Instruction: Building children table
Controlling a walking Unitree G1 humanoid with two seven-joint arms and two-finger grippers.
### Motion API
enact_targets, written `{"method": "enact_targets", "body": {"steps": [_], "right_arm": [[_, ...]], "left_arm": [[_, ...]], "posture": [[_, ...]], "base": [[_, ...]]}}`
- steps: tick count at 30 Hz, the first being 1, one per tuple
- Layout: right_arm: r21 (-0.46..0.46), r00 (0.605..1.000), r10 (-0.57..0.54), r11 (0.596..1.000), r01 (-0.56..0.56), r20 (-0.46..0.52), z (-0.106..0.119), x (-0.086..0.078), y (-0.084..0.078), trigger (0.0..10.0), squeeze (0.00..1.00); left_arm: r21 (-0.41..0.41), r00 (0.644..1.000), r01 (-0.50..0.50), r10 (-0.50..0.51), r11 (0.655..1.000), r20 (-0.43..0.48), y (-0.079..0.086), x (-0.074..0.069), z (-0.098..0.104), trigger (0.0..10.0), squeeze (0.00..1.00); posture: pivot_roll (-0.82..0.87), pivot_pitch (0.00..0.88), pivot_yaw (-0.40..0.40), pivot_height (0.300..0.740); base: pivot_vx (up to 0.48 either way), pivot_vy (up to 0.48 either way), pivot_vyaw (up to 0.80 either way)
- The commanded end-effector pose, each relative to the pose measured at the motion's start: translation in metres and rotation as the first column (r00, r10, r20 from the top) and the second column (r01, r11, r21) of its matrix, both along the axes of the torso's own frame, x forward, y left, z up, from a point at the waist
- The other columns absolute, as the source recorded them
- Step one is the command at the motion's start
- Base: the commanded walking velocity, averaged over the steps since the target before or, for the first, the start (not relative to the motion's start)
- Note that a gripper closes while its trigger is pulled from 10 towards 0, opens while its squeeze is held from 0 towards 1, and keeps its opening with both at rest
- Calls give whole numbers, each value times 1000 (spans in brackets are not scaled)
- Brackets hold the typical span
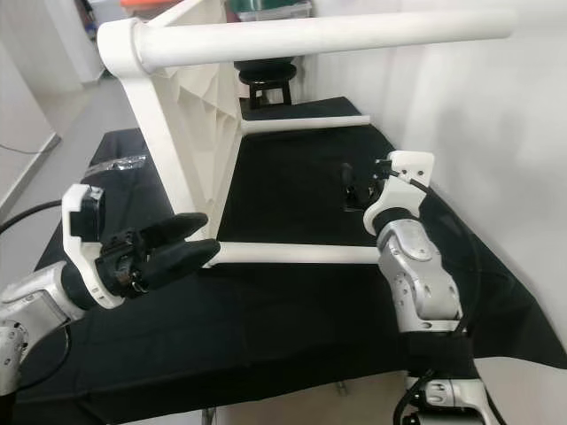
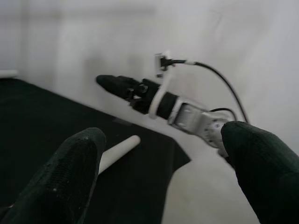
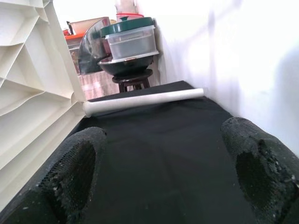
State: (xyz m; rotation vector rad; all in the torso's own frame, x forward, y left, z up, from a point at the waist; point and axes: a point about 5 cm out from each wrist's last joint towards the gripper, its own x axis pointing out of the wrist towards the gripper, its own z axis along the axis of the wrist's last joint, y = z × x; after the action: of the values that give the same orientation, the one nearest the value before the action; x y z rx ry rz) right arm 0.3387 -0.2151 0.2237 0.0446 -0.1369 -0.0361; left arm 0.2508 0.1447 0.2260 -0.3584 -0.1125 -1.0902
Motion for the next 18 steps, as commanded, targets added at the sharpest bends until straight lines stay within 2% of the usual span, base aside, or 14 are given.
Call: {"method": "enact_targets", "body": {"steps": [1,4,5,6,7,14,15,18], "right_arm": [[-27,1000,2,1000,-1,14,3,2,1,10000,0],[-27,1000,2,1000,-1,14,3,2,1,10000,0],[-71,999,0,997,3,33,7,4,0,10000,0],[-93,999,1,996,3,42,9,5,0,10000,0],[-114,999,1,993,5,53,12,6,0,10000,0],[-132,998,6,991,3,64,13,7,2,10000,0],[-135,998,21,991,-13,59,9,6,8,10000,0],[-134,998,46,990,-39,45,2,4,17,10000,0]], "left_arm": [[26,999,-42,43,999,-25,0,3,-9,10000,0],[26,999,-42,43,999,-25,0,3,-9,10000,0],[81,986,-163,165,983,-15,-2,16,-17,10000,0],[105,974,-227,228,968,-1,-2,23,-18,10000,0],[117,960,-279,280,953,10,-3,30,-20,0,0],[128,942,-336,334,933,31,-8,38,-23,0,0],[154,926,-378,373,913,62,-17,44,-26,0,0],[160,921,-390,383,907,69,-26,47,-28,0,0]], "posture": [[-77,0,45,740],[-77,0,45,740],[-78,0,42,740],[-78,0,42,740],[-78,0,41,740],[-83,0,42,740],[-87,0,43,740],[-90,0,43,740]], "base": [[0,0,0],[0,0,0],[0,0,0],[0,0,0],[0,0,0],[0,0,0],[0,0,0],[0,0,0]]}}
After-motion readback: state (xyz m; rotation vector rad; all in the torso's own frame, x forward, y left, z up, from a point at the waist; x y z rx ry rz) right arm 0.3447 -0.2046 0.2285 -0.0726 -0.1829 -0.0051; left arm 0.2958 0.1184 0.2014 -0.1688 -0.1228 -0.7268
